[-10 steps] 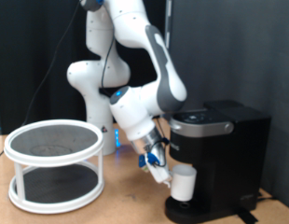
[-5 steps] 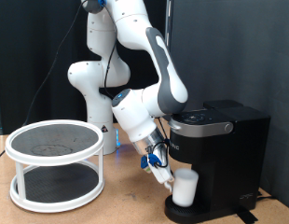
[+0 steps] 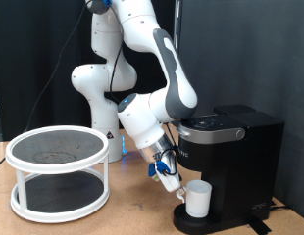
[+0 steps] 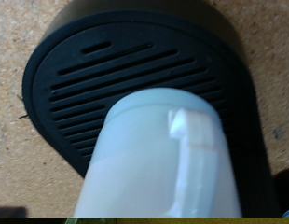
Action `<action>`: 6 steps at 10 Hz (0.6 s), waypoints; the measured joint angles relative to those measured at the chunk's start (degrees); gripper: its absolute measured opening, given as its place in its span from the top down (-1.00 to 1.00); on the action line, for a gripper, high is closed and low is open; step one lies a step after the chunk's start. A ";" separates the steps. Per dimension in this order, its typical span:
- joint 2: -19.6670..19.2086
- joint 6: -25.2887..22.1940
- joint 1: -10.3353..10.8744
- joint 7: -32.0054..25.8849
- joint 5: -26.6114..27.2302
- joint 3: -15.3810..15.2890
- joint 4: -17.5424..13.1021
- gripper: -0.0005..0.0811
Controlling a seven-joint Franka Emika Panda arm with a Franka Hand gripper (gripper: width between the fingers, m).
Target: Make a cup of coffee with the keurig machine
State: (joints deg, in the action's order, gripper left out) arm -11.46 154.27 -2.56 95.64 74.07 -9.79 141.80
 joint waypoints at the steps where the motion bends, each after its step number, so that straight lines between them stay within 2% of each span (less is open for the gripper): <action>1: 0.51 -1.00 -0.35 0.04 -2.23 0.55 1.07 -0.69; 2: 1.49 -2.97 -1.02 0.39 -5.64 1.45 2.64 -0.69; 3: 2.67 -5.85 -1.85 0.61 -8.54 2.47 3.98 -0.79; 6: 7.23 -15.01 -5.20 -1.89 -9.95 4.91 6.92 -0.81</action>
State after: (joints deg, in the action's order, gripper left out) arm -4.23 139.26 -7.76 93.75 64.12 -4.88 148.72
